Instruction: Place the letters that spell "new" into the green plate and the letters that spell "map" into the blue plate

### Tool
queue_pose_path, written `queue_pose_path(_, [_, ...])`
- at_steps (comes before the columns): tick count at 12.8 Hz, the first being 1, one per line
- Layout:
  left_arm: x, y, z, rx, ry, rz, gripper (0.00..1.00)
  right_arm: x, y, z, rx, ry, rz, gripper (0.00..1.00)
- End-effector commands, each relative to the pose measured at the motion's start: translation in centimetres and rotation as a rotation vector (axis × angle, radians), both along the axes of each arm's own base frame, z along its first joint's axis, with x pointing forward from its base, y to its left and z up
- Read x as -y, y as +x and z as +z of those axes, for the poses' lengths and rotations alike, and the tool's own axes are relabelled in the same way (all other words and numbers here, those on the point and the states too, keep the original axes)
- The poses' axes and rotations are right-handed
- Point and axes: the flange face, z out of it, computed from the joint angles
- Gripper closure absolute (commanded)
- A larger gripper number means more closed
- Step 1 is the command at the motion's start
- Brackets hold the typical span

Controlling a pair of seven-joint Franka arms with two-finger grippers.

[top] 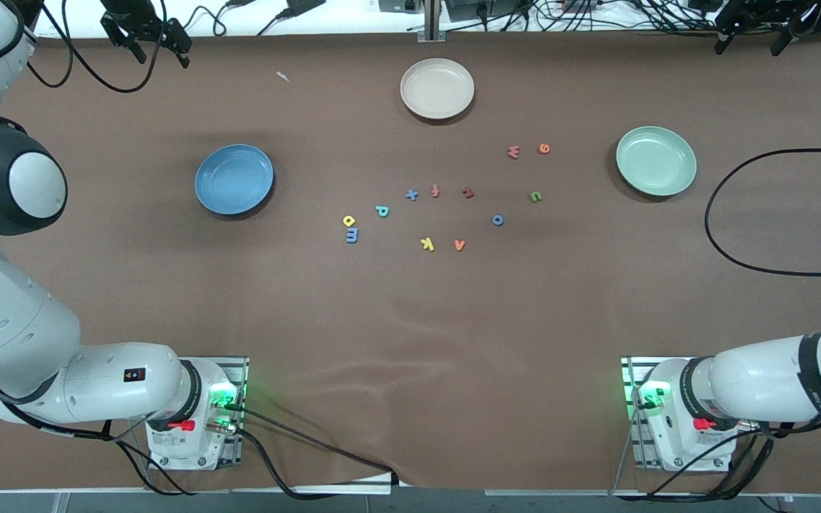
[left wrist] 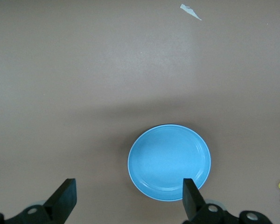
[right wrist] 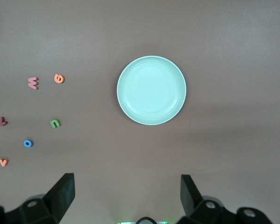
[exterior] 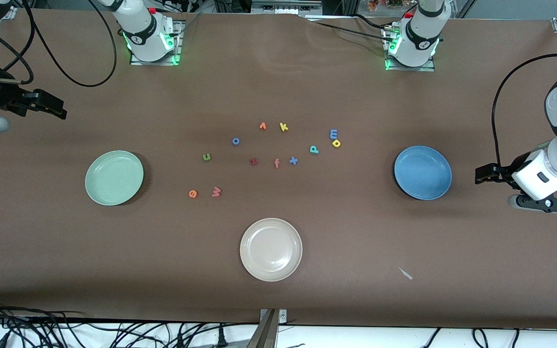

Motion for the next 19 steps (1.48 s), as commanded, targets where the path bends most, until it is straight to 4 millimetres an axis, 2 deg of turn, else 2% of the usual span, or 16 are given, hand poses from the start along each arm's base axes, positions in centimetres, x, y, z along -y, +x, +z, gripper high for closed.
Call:
queue_pose_path(1, [0.2, -0.18, 0.13, 0.007, -0.015, -0.002, 0.0, 0.14, -0.35, 0.14, -0.019, -0.005, 0.009, 0.0])
queue_pose_path(7, [0.39, -0.16, -0.03, 0.006, -0.016, -0.005, 0.0, 0.22, -0.35, 0.21, -0.018, -0.012, 0.012, 0.0])
queue_pose_path(9, [0.38, -0.06, -0.64, -0.005, -0.017, -0.005, 0.0, 0.22, -0.35, 0.21, -0.018, -0.013, 0.01, 0.0])
queue_pose_path(19, [0.58, 0.0, -0.65, -0.003, -0.017, -0.005, 0.0, 0.22, -0.35, 0.21, -0.018, -0.013, 0.01, 0.0])
